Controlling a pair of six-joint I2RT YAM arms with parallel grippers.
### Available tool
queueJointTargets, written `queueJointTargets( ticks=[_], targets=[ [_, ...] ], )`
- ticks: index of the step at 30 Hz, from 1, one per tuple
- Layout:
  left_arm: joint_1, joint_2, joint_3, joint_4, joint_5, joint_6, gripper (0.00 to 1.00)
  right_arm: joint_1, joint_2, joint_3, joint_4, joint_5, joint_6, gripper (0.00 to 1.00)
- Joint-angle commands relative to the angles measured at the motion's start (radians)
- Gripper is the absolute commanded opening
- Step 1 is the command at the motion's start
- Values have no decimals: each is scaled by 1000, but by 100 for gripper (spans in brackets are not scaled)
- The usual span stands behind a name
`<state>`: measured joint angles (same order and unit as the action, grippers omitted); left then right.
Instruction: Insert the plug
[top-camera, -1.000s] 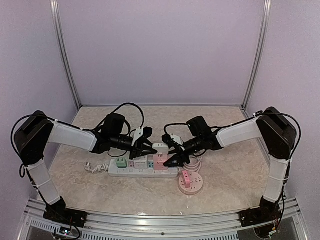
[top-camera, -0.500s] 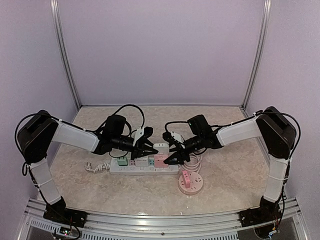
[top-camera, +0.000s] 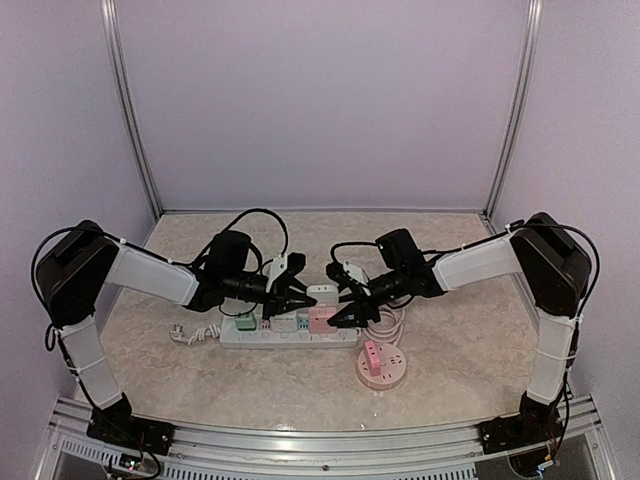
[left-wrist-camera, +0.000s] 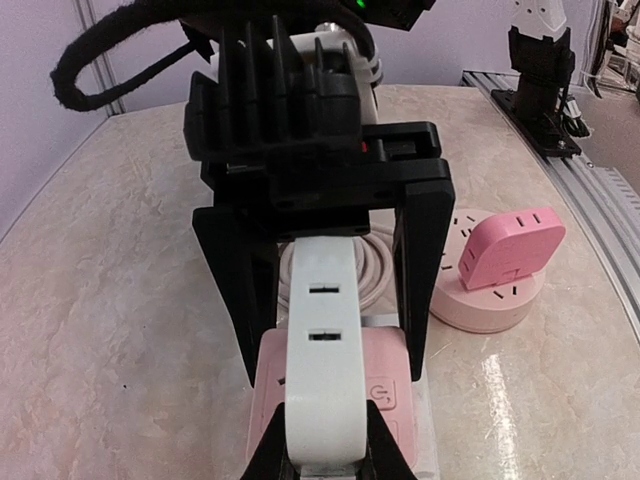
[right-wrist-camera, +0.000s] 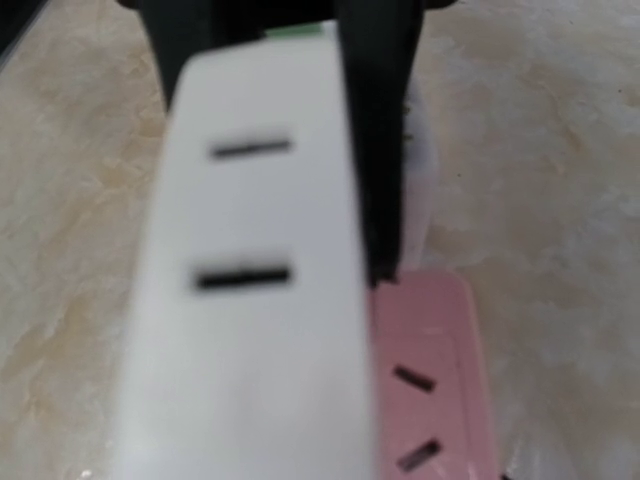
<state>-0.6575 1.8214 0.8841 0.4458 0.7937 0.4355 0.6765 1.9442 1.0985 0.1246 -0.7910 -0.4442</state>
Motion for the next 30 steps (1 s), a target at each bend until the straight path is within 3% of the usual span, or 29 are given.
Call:
queueJointTargets(
  ticks=[1,4,6,7,9,12,15,21,26,30],
  targets=[
    [-45,66,-109,-229,-15,9,8,-38,13,48,137,131,7,5],
    [-40,16,-114,-204,-18,19,69,-37,9,44,123,118,11,18],
    [-35,-16,-108,-171,-30,1,94,-37,1,35,119,117,10,33],
    [-32,-30,-103,-153,-45,-12,98,-37,-4,32,114,116,8,39],
    [-28,-66,-89,-140,-71,-19,99,-37,-13,32,87,112,-1,51],
    [-24,-109,-76,-166,-106,37,99,-37,-26,36,40,116,-17,83],
    [-25,-154,-77,-215,-137,94,99,-38,-45,41,-13,128,-28,98],
    [-30,-261,-86,-296,-224,138,99,-42,-120,57,-81,138,-11,100],
    [-6,-411,-102,-470,-340,216,99,-52,-238,55,-137,75,17,100],
    [56,-543,-96,-655,-456,212,99,-110,-332,26,-128,18,175,100]
  ],
)
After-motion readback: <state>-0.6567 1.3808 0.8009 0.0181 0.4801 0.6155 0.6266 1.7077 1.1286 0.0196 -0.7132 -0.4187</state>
